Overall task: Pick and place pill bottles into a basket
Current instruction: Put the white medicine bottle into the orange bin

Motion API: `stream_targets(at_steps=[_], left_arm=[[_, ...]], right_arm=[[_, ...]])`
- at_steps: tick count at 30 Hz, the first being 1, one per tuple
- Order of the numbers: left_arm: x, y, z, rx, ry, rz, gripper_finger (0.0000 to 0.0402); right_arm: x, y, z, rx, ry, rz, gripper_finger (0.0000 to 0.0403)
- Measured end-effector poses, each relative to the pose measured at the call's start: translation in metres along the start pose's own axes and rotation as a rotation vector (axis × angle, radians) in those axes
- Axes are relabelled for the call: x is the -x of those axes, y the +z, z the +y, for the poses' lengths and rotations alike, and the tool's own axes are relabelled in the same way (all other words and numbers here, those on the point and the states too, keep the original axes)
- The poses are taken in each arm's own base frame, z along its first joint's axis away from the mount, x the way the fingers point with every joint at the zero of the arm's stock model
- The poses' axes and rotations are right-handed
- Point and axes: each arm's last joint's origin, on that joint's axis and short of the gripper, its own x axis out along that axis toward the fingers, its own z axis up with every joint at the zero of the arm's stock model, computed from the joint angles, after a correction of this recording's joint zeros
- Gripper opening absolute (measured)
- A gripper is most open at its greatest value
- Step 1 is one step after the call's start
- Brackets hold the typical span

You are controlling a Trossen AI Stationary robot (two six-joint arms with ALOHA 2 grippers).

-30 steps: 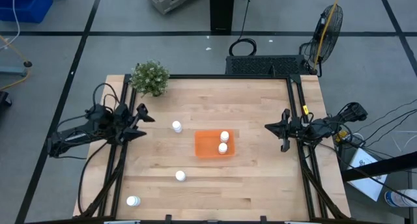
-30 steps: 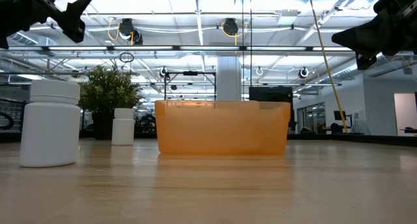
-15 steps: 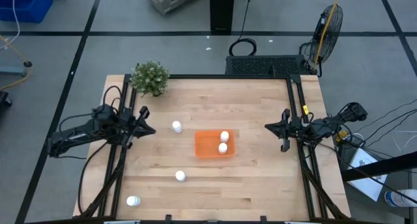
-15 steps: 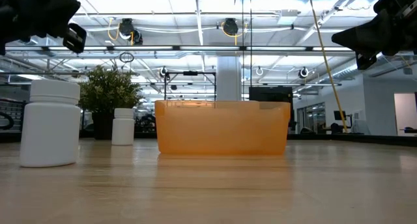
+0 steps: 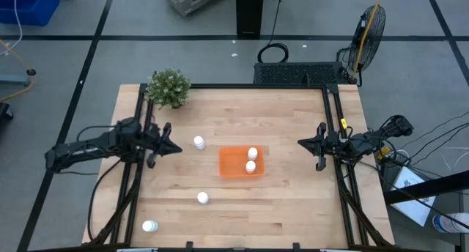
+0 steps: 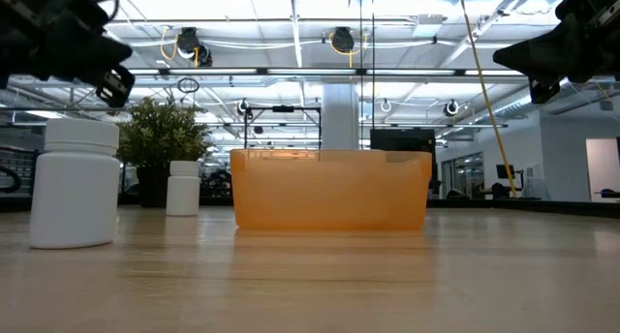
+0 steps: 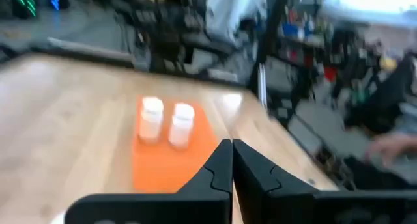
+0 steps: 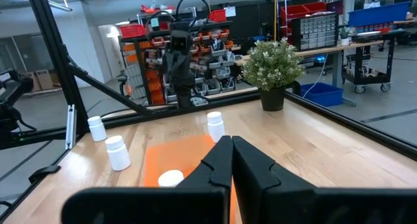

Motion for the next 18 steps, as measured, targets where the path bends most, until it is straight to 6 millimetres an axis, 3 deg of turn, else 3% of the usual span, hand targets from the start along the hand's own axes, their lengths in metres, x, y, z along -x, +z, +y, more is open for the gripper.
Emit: stream_targets(at_steps=[4,9,18], left_arm=[[-0.01,-0.006,0.001,-0.005,0.024,0.075,0.0012],[-0.019,-0.011,0.008,0.002,0.199,0.115,0.0044],[-0.031,-0.017,0.019,0.04,0.407,0.15,0.0216]], right_arm=[[0.0,0.0,0.0,0.0,0.0,0.0,0.0],[0.0,0.0,0.0,0.0,0.0,-0.001,0.0],[0.0,0.0,0.0,-0.001,0.0,-0.001,0.0]])
